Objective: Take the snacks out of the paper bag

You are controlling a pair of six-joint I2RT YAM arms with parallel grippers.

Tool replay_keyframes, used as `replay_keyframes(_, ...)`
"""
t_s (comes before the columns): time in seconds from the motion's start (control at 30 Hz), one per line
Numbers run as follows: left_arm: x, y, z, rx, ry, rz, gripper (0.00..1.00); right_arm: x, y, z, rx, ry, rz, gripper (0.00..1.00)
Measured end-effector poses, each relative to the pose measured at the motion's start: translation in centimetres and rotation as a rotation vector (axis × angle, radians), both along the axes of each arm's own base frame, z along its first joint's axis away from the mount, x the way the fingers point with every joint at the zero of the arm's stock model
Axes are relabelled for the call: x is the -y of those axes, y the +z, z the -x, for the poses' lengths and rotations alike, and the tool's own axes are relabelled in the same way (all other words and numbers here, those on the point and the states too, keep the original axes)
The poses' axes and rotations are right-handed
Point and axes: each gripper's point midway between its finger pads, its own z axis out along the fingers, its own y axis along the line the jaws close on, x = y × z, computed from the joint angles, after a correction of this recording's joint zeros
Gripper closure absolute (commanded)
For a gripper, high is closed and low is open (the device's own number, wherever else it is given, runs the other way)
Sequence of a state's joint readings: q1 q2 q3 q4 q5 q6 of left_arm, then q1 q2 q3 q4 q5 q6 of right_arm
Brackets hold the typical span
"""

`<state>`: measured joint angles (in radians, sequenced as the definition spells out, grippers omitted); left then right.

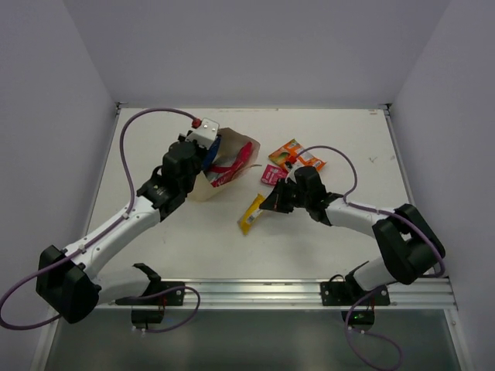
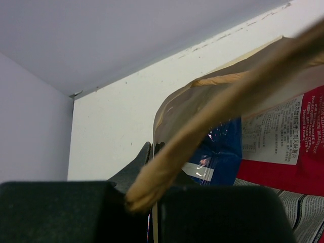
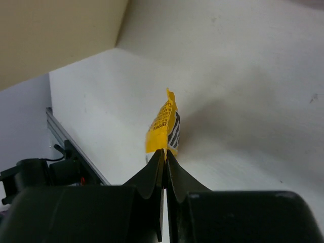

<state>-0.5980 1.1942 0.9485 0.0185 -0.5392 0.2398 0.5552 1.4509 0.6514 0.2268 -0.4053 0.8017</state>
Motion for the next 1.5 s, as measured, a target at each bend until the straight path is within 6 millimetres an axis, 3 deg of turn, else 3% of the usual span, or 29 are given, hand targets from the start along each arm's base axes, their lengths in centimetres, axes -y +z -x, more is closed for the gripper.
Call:
replay_keyframes(0.07, 0.0, 0.1, 0.4, 0.01, -0.023, -0.013, 1.0, 0.3, -1.5, 0.3, -0.051, -0.007, 0.029, 0.94)
replay_keyframes(0.2, 0.4, -0.3, 1.0, 0.018, -0.084, -0.025, 1.0, 2.0, -3.0, 0.6, -0.095, -0.068, 0.13, 0.76)
replay_keyframes(0.27, 0.7, -0.6, 1.3, 0.02, -0.113, -0.028, 1.0, 3.1, -2.4, 0.5, -0.081, -0.104, 0.179, 0.65)
replay_keyframes(0.33, 1.0, -0.8, 1.5, 0.019, -0.138, -0.028, 1.0, 4.2, -0.4, 0.1, -0.035, -0.141, 0.214, 0.54)
replay_keyframes(0.4, 1.2, -0.8, 1.7, 0.02, -0.156, -0.024, 1.0, 4.7, 3.0, -0.7, 0.042, -0.171, 0.223, 0.45)
replay_keyframes(0.6, 1.9, -0.7, 1.9, 0.024, -0.195, -0.01, 1.0, 4.4, 19.8, -3.4, 0.367, -0.256, 0.121, 0.36)
replay_keyframes(0.67, 2.0, -0.7, 1.9, 0.022, -0.201, -0.008, 1.0, 4.0, 23.9, -3.5, 0.439, -0.268, 0.083, 0.35)
replay_keyframes(0.73, 2.2, -0.6, 2.0, 0.018, -0.206, -0.002, 1.0, 3.5, 26.7, -3.4, 0.476, -0.269, 0.062, 0.35)
replay_keyframes(0.8, 2.4, -0.3, 2.0, 0.016, -0.207, 0.006, 1.0, 2.3, 28.1, -3.5, 0.485, -0.251, 0.051, 0.35)
replay_keyframes(0.87, 2.7, 0.1, 2.0, 0.013, -0.207, 0.018, 1.0, 0.8, 28.2, -3.9, 0.477, -0.231, 0.058, 0.34)
replay_keyframes(0.93, 3.0, 0.4, 2.0, 0.01, -0.205, 0.028, 1.0, -1.1, 26.7, -3.9, 0.446, -0.2, 0.077, 0.33)
replay_keyframes(1.07, 3.8, 0.4, 2.1, -0.001, -0.199, 0.043, 1.0, -5.2, 20.9, -3.2, 0.326, -0.124, 0.139, 0.32)
replay_keyframes(1.13, 4.0, 0.4, 2.2, -0.009, -0.187, 0.052, 1.0, -6.2, 17.6, -2.5, 0.26, -0.113, 0.179, 0.32)
replay_keyframes(1.2, 3.9, 0.4, 2.2, -0.014, -0.168, 0.063, 1.0, -6.4, 14.8, -1.6, 0.206, -0.112, 0.219, 0.31)
replay_keyframes(1.3, 3.6, 0.4, 2.1, -0.028, -0.13, 0.08, 1.0, -6.1, 12.4, -0.5, 0.166, -0.135, 0.256, 0.3)
replay_keyframes(1.5, 4.1, 0.4, 2.3, -0.034, -0.098, 0.136, 1.0, -5.5, 10.9, 0.0, 0.127, -0.206, 0.269, 0.28)
